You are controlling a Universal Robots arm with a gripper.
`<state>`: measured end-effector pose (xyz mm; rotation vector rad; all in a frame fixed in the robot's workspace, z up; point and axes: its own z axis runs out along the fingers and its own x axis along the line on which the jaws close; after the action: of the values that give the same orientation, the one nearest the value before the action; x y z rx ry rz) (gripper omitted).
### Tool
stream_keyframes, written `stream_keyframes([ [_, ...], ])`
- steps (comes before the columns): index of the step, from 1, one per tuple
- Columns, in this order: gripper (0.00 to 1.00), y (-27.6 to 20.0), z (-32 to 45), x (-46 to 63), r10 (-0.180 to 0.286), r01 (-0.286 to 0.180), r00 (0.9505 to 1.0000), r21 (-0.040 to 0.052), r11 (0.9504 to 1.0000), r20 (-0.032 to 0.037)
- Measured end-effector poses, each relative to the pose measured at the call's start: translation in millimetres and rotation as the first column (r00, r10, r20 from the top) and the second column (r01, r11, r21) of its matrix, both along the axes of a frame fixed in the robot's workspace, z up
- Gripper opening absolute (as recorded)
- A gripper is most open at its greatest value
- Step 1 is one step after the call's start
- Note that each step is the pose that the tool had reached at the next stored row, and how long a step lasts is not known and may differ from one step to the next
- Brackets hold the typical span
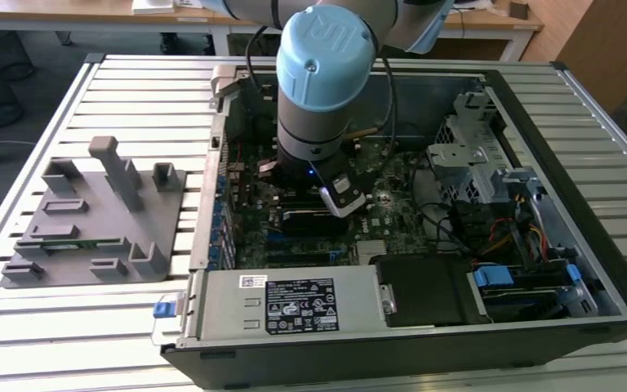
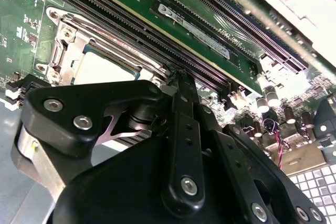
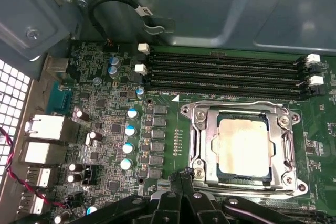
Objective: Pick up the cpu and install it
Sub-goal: 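Install the second cpu locking lever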
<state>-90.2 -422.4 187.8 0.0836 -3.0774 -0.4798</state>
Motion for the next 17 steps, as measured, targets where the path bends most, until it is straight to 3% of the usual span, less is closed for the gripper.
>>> stream_keyframes([
  [17, 0.11, 3.3, 0.3, -0.1, 0.0, 0.0, 1.0, 0.0, 1.0, 0.0],
])
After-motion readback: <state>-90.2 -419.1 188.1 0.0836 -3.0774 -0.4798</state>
